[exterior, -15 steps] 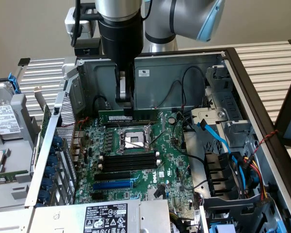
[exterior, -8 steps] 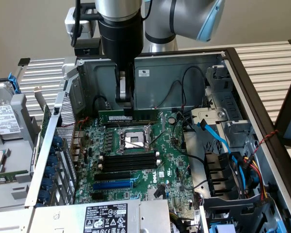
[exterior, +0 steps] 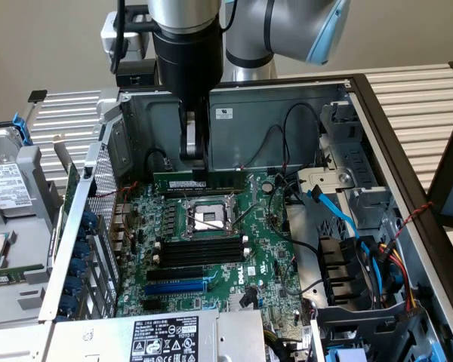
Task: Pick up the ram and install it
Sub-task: 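Insert the ram into the slot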
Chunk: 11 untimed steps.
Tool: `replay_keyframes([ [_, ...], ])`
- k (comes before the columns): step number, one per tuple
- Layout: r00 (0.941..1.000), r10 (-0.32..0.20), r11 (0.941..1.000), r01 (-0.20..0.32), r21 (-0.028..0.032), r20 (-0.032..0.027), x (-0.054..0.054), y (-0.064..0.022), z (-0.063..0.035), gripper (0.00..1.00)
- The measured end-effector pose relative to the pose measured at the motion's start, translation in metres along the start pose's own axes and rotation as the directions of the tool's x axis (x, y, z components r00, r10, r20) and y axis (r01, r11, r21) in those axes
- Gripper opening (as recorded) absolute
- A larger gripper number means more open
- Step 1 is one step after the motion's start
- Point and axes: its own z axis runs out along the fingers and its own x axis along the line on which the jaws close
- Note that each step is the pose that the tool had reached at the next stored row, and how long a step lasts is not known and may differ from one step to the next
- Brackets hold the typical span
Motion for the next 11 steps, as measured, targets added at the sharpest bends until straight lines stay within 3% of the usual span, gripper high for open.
replay_keyframes([
  [11, 1.0000, -0.001, 1.0000, 0.001, -0.0006, 0.0007, 0.009, 0.0016, 0.0193, 0.12],
])
